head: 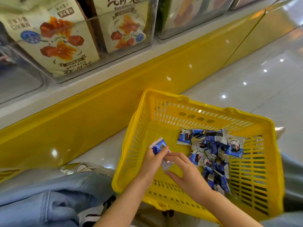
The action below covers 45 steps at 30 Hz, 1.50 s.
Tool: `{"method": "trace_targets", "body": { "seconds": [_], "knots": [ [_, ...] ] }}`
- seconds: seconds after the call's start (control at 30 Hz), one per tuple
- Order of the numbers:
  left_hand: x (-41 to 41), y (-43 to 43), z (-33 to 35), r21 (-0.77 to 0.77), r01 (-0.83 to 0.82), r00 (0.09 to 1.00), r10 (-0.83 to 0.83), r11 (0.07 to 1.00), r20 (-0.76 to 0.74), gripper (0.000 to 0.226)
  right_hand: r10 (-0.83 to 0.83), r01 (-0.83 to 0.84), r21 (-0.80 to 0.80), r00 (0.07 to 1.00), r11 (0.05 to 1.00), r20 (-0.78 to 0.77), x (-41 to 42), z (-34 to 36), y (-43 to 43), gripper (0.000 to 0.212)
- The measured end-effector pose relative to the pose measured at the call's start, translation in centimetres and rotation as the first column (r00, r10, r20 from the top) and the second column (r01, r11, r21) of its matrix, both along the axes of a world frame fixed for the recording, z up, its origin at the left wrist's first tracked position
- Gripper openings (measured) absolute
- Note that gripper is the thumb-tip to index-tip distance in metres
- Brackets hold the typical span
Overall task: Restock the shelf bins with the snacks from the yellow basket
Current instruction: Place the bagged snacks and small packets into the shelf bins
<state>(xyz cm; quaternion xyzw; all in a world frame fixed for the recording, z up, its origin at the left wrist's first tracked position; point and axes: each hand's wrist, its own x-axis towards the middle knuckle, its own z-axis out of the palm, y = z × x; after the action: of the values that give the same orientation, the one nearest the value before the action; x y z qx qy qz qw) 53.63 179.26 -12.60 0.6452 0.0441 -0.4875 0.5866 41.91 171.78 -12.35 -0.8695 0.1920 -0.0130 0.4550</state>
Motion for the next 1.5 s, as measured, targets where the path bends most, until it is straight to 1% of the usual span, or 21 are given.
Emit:
{"method": "trace_targets", "body": {
  "seconds": [0.03,0.1,0.17,0.2,0.23,0.3,0.4,0.47,0.53,0.7,0.8,0.9,0.97,1.07,1.13,1.2,1.27,1.3,1.37,1.43,1.5],
  "knots": [
    [0.0,0.2,-0.1,0.023,0.008,0.998,-0.009,1.0,0.059,0.016,0.018,-0.017,0.035,1.0,0.999,-0.021,-0.5,-0.1,-0.3,0.036],
    [0.2,0.5,-0.3,0.057,0.033,0.992,-0.039,0.998,0.117,0.022,-0.095,0.102,0.081,0.992,0.991,-0.085,-1.7,-1.1,-1.7,0.033],
    [0.4,0.8,-0.5,0.055,0.071,0.989,-0.078,0.996,0.129,0.025,-0.223,0.269,0.144,0.936,0.952,-0.272,-3.2,-2.6,-4.1,0.029],
    [0.4,0.9,-0.5,0.046,0.082,0.988,-0.087,0.996,0.127,0.025,-0.212,0.302,0.165,0.886,0.939,-0.412,-4.1,-3.7,-5.4,0.026],
    [0.4,1.0,-0.7,0.042,0.088,0.988,-0.093,0.995,0.122,0.024,-0.16,0.29,0.162,0.824,0.943,-0.543,-5.1,-4.8,-6.6,0.026],
    [0.2,1.1,-1.0,0.047,0.096,0.988,-0.101,0.994,0.118,0.021,-0.008,0.163,0.145,0.691,0.976,-0.723,-7.0,-7.0,-8.0,0.035],
    [0.0,1.1,-1.4,0.055,0.115,0.988,-0.12,0.992,0.099,0.019,0.167,0.013,0.204,0.525,0.979,-0.835,-9.1,-9.0,-8.0,0.047],
    [-0.1,1.0,-1.5,0.063,0.131,0.987,-0.136,0.989,0.084,0.02,0.184,-0.003,0.207,0.474,0.978,-0.861,-9.9,-9.7,-7.7,0.049],
    [-0.3,0.8,-1.5,0.064,0.14,0.986,-0.144,0.988,0.08,0.021,0.137,0.002,0.158,0.488,0.987,-0.862,-10.1,-10.0,-7.6,0.049],
    [-0.6,0.6,-1.5,0.085,0.156,0.983,-0.163,0.984,0.089,0.022,0.097,-0.044,0.088,0.573,0.995,-0.814,-9.6,-9.9,-7.9,0.027],
    [-0.6,0.7,-1.6,0.091,0.154,0.984,-0.161,0.984,0.079,0.021,0.048,-0.045,0.025,0.638,0.999,-0.769,-8.9,-9.4,-8.2,0.022],
    [-0.6,0.9,-1.7,0.123,0.161,0.983,-0.17,0.979,0.065,0.017,-0.043,0.066,0.011,0.752,0.998,-0.658,-7.6,-8.1,-8.1,0.018],
    [-0.5,1.1,-1.8,0.145,0.17,0.981,-0.181,0.975,0.064,0.014,-0.156,0.23,0.072,0.827,0.971,-0.54,-6.1,-6.3,-7.7,0.013],
    [-0.4,1.3,-1.7,0.164,0.166,0.983,-0.176,0.972,0.047,0.014,-0.293,0.38,0.253,0.901,0.89,-0.321,-3.1,-3.1,-6.4,0.009],
    [-0.1,1.3,-1.2,0.163,0.144,0.989,-0.149,0.976,0.015,0.01,-0.374,0.434,0.419,0.901,0.797,-0.221,-1.2,-1.0,-5.4,0.011],
    [0.4,1.6,-0.6,0.165,0.101,0.995,-0.103,0.981,0.006,0.004,-0.426,0.448,0.555,0.887,0.701,-0.178,0.4,0.7,-4.6,0.012],
    [1.1,2.1,0.2,0.167,0.061,0.998,-0.063,0.984,0.005,0.009,-0.472,0.457,0.587,0.871,0.668,-0.141,1.7,2.0,-4.0,0.013],
    [1.4,2.5,0.6,0.152,0.043,0.999,-0.041,0.987,-0.017,0.016,-0.484,0.456,0.564,0.868,0.688,-0.11,2.1,2.5,-3.7,0.012],
    [2.1,3.2,1.8,0.057,0.001,0.992,0.006,0.998,-0.126,0.029,-0.444,0.413,0.423,0.896,0.806,-0.029,2.8,3.5,-2.8,0.01],
    [2.7,3.8,3.2,-0.099,-0.038,0.974,0.015,0.994,-0.225,0.041,-0.287,0.275,0.127,0.954,0.953,0.09,3.2,4.6,-1.5,0.012],
    [3.3,4.5,4.6,-0.204,-0.059,0.975,0.012,0.977,-0.223,0.047,-0.052,0.08,-0.14,0.979,0.987,0.196,3.6,5.6,-0.2,0.016]
  ]
}}
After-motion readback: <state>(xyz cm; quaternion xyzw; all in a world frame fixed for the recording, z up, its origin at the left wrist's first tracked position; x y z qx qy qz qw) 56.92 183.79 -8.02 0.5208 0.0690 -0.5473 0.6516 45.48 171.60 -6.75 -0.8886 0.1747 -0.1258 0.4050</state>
